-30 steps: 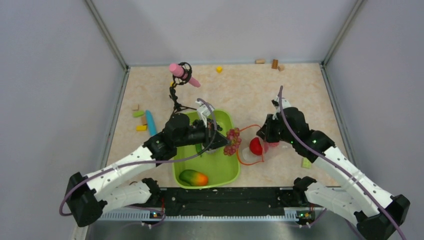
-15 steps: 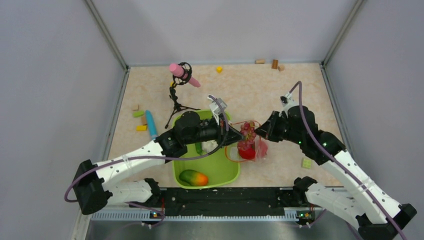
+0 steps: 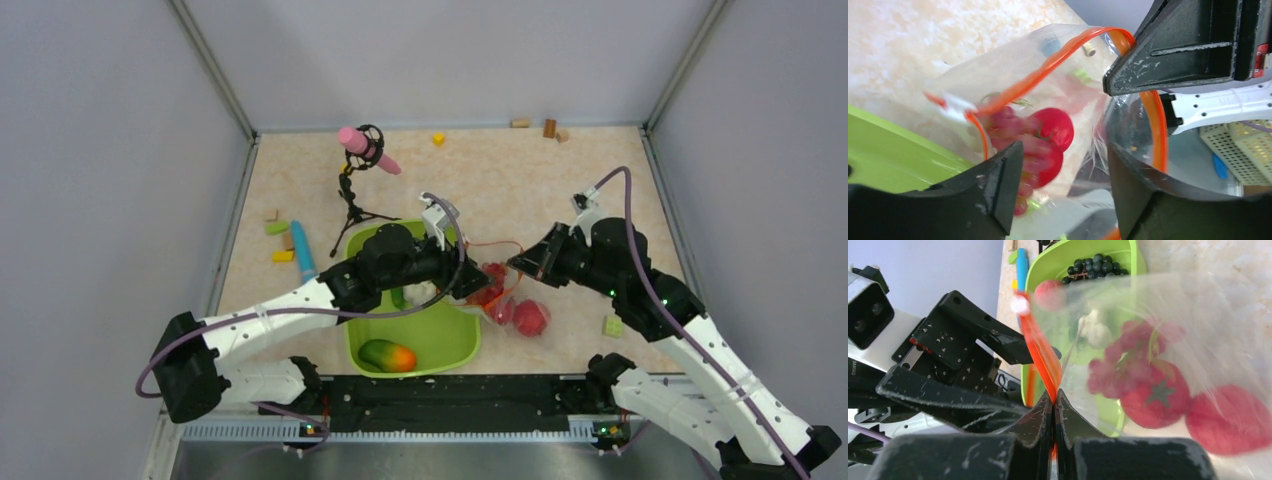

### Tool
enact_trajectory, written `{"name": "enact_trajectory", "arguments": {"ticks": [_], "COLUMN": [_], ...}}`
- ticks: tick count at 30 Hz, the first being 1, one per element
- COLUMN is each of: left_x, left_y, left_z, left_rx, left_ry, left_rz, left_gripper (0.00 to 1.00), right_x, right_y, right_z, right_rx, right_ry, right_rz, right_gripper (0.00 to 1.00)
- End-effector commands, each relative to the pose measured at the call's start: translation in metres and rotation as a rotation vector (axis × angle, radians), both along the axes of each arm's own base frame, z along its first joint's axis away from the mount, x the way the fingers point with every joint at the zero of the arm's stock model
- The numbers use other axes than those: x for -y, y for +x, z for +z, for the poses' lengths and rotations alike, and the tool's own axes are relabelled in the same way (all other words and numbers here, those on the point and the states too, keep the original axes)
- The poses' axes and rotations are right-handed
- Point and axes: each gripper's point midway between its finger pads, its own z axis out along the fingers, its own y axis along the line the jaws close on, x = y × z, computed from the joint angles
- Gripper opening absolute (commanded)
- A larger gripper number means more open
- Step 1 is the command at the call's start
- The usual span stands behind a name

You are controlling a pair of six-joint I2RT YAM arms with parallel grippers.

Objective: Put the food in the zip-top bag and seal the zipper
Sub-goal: Place the fake fruit in the zipper food storage bag.

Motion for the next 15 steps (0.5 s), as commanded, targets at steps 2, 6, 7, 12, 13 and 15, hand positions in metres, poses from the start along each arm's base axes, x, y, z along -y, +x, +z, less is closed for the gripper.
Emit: {"name": "enact_trajectory", "arguments": {"ticks": [2, 6, 7, 12, 13, 15], "left_x": [0.000, -0.009, -0.013, -0.051, -0.060, -0.081], "left_y": [-0.012, -0.023, -0.023, -0.005, -0.002, 0.010], "left_z": [0.023, 0.036, 0.037, 0.029, 0.022, 0.007], "left_rx": [0.046, 0.063, 0.064, 0.058, 0.042, 0.021], "left_ry": [-0.033, -0.057, -0.056, -0.023, -0.003, 0.022], "left_rz": [-0.057, -0.077, -0.064, 0.158, 0.207, 0.341], "left_gripper": [0.78, 0.84, 0.85, 0.87, 0.88, 0.90], "right_x": [0.008, 0.018, 0.019, 0.031, 0.033, 0.036], "right_y": [0.017, 0.031, 0.033, 0.042, 0.043, 0.044], "right_z": [0.016, 0.020, 0.021, 0.012, 0.011, 0.009], "right_rx": [0.077, 0.108, 0.114, 0.128, 0.135, 0.164], "right_ry": [-0.012, -0.069, -0.078, -0.139, -0.151, -0.180], "right_rz": [-0.077, -0.138, -0.148, -0.206, -0.210, -0.210], "right_gripper": [0.00, 0.00, 0.00, 0.00, 0.00, 0.00]}}
